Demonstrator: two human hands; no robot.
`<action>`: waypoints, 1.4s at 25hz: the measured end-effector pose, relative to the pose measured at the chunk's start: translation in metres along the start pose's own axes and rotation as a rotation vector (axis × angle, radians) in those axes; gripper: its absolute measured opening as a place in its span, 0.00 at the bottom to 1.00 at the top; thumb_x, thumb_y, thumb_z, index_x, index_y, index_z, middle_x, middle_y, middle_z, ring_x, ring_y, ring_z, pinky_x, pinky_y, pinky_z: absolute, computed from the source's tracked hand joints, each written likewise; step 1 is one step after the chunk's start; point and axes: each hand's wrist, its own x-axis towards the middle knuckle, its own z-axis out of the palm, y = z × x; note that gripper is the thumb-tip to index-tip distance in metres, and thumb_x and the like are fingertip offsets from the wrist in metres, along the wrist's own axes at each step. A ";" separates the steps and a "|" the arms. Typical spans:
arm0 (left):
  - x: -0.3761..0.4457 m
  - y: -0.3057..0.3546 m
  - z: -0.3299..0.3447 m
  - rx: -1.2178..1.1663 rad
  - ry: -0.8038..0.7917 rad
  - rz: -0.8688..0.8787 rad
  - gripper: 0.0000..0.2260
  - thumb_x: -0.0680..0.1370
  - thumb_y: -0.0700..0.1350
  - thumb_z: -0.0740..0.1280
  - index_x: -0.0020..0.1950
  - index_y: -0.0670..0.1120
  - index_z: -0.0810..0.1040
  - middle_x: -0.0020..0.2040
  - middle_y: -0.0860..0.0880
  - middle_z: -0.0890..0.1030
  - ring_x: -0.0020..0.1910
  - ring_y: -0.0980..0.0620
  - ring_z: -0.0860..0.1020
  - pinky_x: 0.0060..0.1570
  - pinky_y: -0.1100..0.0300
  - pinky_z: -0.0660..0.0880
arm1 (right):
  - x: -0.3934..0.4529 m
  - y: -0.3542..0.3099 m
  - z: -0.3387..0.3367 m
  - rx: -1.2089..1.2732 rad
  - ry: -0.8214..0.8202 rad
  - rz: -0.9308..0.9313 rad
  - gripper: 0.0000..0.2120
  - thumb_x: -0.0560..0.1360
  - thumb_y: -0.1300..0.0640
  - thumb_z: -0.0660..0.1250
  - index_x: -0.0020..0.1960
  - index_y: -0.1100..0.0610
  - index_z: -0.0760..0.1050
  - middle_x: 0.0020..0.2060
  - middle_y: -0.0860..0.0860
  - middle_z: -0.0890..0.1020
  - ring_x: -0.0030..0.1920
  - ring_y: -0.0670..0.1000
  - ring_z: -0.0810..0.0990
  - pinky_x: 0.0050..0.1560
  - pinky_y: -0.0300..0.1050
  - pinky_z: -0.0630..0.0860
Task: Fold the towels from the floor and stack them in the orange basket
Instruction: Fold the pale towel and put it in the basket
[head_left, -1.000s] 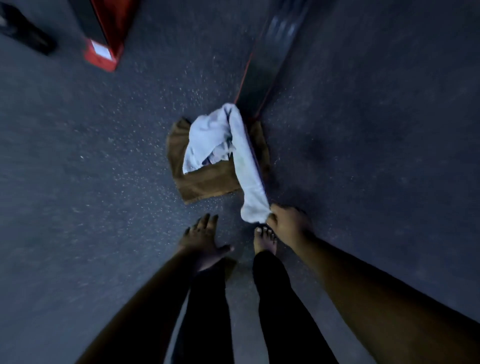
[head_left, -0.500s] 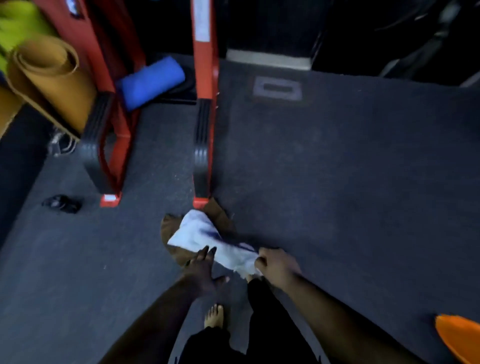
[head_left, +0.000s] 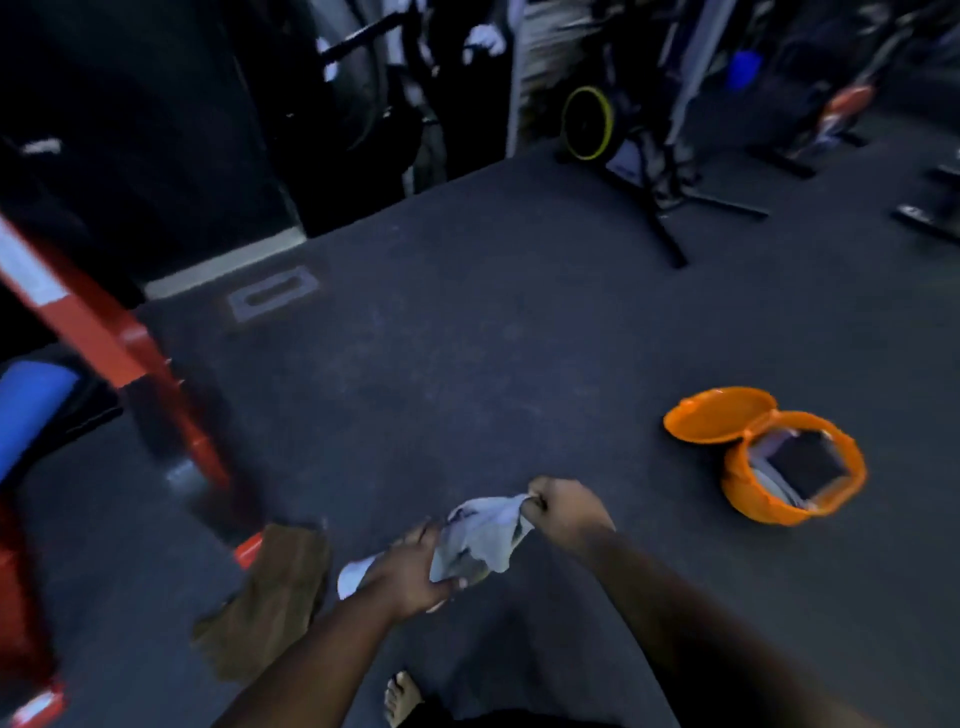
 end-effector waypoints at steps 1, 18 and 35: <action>0.007 0.032 0.006 0.052 -0.009 0.046 0.45 0.75 0.68 0.68 0.84 0.52 0.50 0.84 0.49 0.54 0.82 0.47 0.57 0.76 0.51 0.60 | -0.017 0.030 -0.017 0.033 0.053 0.025 0.13 0.71 0.46 0.59 0.36 0.54 0.64 0.31 0.50 0.72 0.38 0.56 0.76 0.36 0.50 0.68; 0.167 0.607 0.155 0.453 -0.098 0.634 0.46 0.75 0.71 0.64 0.84 0.53 0.48 0.85 0.50 0.49 0.83 0.49 0.52 0.80 0.45 0.53 | -0.250 0.502 -0.273 0.212 0.600 0.539 0.12 0.76 0.51 0.63 0.35 0.51 0.66 0.34 0.49 0.76 0.39 0.56 0.75 0.37 0.49 0.69; 0.311 0.942 0.201 0.488 -0.010 0.727 0.45 0.76 0.70 0.63 0.84 0.51 0.47 0.85 0.48 0.49 0.84 0.46 0.49 0.81 0.45 0.52 | -0.269 0.791 -0.466 0.247 0.677 0.529 0.10 0.77 0.54 0.64 0.38 0.52 0.68 0.30 0.48 0.76 0.32 0.50 0.73 0.33 0.48 0.68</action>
